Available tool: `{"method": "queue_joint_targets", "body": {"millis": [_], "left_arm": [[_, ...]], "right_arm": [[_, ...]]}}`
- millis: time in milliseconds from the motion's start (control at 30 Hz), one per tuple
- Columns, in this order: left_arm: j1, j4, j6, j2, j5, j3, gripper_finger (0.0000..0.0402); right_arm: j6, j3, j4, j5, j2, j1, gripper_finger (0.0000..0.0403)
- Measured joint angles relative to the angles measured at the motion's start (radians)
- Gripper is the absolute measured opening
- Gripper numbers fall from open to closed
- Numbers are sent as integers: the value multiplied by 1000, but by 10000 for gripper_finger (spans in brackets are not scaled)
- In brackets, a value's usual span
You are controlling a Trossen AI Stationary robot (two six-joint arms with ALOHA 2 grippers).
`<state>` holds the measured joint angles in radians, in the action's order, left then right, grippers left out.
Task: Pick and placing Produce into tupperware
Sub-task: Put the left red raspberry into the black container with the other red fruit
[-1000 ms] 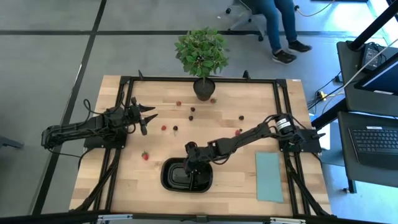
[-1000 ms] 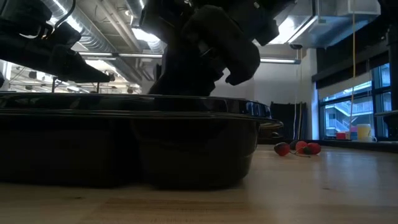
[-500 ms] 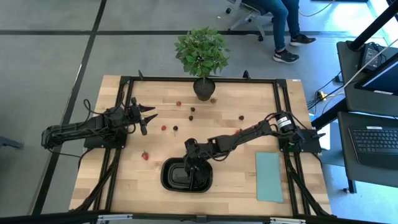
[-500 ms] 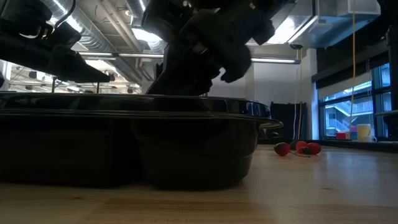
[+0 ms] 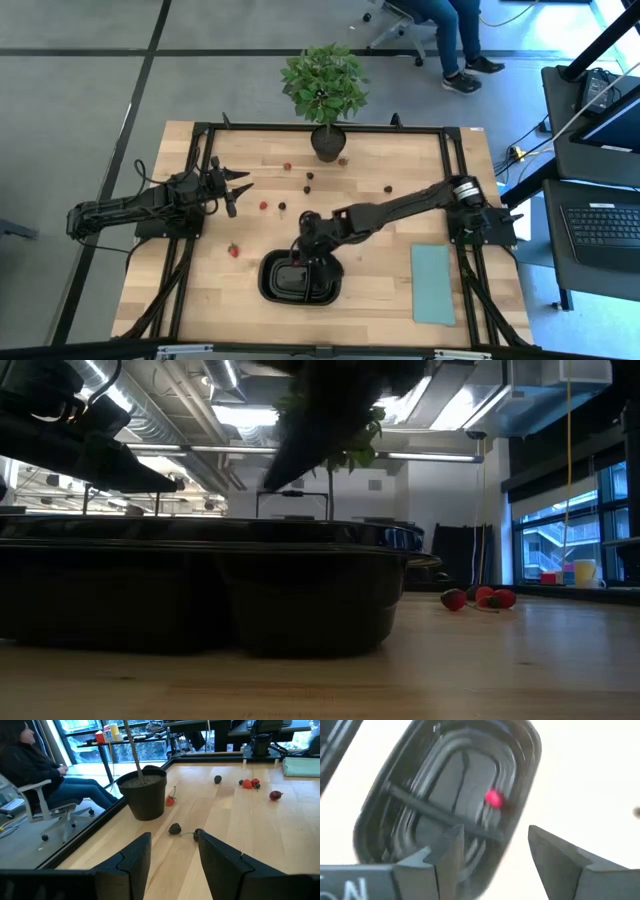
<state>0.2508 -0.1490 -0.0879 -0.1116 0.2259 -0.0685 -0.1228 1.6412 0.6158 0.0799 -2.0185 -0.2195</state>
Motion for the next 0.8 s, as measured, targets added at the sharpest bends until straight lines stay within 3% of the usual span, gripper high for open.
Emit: {"method": "queue_joint_targets", "body": {"millis": [167, 300, 567, 800], "left_arm": [[0, -1, 13, 0, -9, 0, 159], [0, -2, 34, 0, -10, 0, 159], [0, -1, 34, 0, -11, 0, 159], [0, -1, 87, 0, -11, 0, 165]], "right_arm": [[59, -95, 52, 1, 186, 14, 223], [121, -267, -19, -8, 377, 40, 223], [299, -753, -343, -119, 714, 58, 223], [434, -1034, -590, -125, 809, 58, 223]]}}
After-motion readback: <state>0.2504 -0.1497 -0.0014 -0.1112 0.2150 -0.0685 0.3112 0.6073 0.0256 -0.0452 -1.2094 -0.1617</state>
